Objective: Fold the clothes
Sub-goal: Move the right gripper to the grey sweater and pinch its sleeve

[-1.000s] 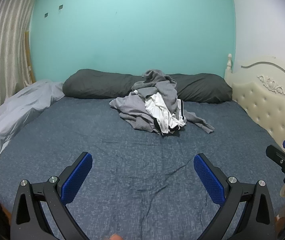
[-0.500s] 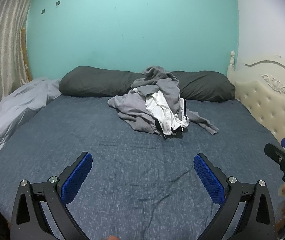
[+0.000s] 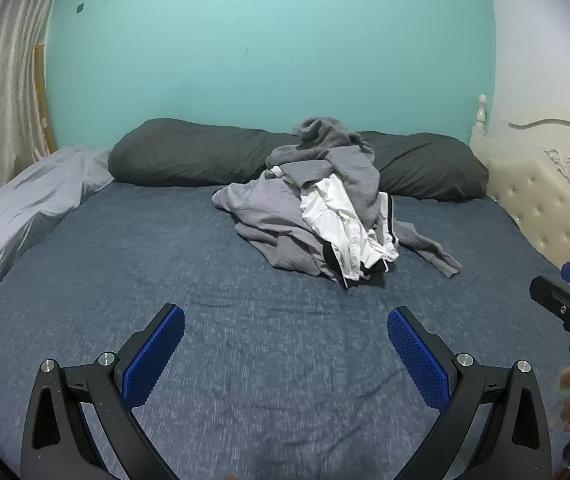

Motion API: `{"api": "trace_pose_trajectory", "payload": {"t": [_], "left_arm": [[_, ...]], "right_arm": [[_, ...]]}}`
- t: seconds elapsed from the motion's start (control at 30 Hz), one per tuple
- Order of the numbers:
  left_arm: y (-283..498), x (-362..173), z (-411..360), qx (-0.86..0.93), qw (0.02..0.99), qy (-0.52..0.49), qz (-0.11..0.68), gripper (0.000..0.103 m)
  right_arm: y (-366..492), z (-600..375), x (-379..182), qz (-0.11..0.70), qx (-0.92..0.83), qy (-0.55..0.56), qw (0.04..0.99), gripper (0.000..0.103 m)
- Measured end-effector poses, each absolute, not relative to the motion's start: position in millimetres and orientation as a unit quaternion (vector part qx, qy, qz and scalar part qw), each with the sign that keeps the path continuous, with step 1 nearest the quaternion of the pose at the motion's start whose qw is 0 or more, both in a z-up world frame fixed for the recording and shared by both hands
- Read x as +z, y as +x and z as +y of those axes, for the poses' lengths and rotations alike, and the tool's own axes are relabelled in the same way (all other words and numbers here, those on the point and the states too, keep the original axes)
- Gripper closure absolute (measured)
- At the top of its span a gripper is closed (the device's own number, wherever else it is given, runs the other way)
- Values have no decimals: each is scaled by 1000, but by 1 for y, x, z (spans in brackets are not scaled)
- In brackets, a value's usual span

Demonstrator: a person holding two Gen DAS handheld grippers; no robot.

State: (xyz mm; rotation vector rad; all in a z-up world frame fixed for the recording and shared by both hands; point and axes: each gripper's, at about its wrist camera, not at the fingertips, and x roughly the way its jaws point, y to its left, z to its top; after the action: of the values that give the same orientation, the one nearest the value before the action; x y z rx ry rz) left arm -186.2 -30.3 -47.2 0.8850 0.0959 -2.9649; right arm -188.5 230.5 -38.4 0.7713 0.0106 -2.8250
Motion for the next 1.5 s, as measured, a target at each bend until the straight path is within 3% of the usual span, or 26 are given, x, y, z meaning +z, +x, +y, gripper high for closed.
{"api": "trace_pose_trajectory", "payload": {"t": [0.93,1.23,1.5], "left_arm": [[-347,-132,-64,-950,18,312,20,0],[-380,-150,-77,-950,4,310,37,0],[-409,-166,-80,-952,4,305,25,0]], "right_arm": [[-420,214,-112,55,-948,307,66,0],[-490,213,-131,12,-943,326,59,0],[-532,205,-152,29,-941,332,59,0]]}}
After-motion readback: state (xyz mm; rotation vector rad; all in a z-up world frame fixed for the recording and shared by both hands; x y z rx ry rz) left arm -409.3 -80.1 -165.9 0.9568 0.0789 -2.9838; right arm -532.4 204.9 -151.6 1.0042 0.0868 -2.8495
